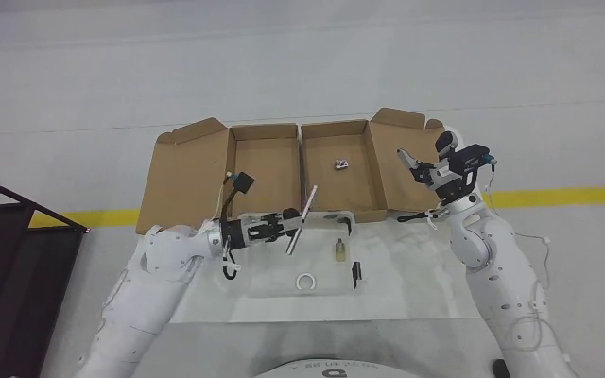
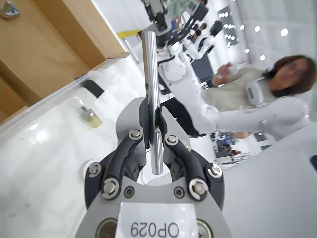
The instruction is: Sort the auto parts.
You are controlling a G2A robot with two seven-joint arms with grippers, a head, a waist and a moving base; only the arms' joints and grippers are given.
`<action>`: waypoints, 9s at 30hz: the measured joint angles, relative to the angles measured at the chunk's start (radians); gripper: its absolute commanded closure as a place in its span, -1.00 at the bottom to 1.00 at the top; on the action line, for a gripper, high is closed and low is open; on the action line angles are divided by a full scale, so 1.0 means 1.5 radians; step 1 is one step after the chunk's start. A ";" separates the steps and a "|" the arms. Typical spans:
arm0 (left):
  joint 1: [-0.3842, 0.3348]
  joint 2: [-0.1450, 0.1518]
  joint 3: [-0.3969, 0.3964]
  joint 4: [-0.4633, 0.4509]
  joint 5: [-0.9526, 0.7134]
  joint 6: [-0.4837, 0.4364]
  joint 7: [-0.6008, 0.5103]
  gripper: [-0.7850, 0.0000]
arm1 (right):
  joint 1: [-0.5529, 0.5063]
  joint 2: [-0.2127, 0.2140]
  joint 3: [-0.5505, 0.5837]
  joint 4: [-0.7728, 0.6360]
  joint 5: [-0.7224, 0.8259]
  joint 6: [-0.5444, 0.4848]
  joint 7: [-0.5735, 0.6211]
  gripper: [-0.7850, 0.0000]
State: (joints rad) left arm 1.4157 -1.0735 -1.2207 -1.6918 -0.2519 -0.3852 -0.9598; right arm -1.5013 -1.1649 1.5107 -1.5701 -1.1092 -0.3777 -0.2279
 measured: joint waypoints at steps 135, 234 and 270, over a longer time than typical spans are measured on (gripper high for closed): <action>0.095 -0.036 -0.084 -0.039 0.069 -0.077 0.060 1.00 | 0.146 0.002 -0.267 0.035 0.918 -0.150 0.658 -1.00; 0.093 -0.007 -0.113 -0.027 0.031 -0.081 0.131 -1.00 | 0.282 -0.019 -0.300 0.300 0.519 -0.027 0.441 1.00; 0.093 -0.007 -0.113 -0.027 0.031 -0.081 0.131 -1.00 | 0.139 0.021 -0.092 0.164 0.841 -0.340 0.461 -1.00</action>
State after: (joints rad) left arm 1.5546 -1.0844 -1.3904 -1.7322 -0.2053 -0.5065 -0.7639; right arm -1.2926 -1.1339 1.3734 -1.3245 0.1531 -0.8876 0.4638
